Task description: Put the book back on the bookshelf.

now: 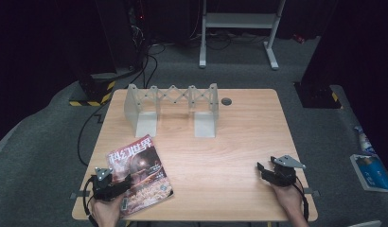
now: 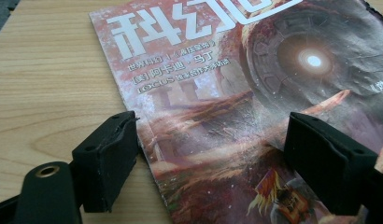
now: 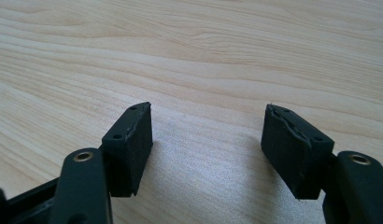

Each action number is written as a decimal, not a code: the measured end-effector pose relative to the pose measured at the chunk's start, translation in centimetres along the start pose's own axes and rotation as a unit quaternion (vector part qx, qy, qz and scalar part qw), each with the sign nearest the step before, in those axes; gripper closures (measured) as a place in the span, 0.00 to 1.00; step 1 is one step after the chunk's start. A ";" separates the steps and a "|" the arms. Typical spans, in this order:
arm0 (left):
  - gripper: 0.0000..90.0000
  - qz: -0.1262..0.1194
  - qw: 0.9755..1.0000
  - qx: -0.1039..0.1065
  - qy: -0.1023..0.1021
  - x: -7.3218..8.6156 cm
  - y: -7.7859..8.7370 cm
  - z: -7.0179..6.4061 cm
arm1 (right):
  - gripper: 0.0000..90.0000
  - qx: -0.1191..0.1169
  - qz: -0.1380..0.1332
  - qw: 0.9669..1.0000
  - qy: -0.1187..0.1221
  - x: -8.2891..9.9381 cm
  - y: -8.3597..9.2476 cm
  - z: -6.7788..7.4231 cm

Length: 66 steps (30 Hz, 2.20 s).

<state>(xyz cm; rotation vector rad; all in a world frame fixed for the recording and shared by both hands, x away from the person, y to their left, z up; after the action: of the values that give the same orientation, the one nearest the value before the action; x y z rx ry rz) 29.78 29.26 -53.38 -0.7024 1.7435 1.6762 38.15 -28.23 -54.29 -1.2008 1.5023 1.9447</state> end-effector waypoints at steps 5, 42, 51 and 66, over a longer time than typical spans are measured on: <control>0.20 0.004 1.000 0.007 -0.007 -0.1 0.0 -0.7 | 0.38 0.000 0.001 1.000 -0.001 0.0 0.0 0.0; 0.23 0.010 0.999 0.037 -0.032 -1.2 -1.0 -5.6 | 0.38 0.001 0.006 1.000 -0.003 -0.2 0.0 0.0; 0.24 0.013 0.998 0.052 -0.046 -1.9 -1.6 -7.2 | 0.39 0.002 0.007 1.000 -0.003 -0.2 -0.1 0.0; 0.24 0.009 0.996 0.068 -0.061 -2.1 -2.0 -9.1 | 0.47 -0.001 0.004 1.000 0.000 -0.2 0.0 0.1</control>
<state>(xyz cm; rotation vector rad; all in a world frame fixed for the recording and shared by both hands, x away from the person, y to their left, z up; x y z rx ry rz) 32.07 19.97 -53.07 -0.5137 1.7617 1.5604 38.18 -28.09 -54.14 -1.1964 1.5073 1.9507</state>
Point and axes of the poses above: each handheld gripper's, and its own axes: y roughly backward along the jaws, x roughly out of its underside, z roughly to its left, the point moved 1 cm from there along -y, roughly forward along the jaws, and after that the axes turned 5 degrees about -y, right-handed, at the moved point
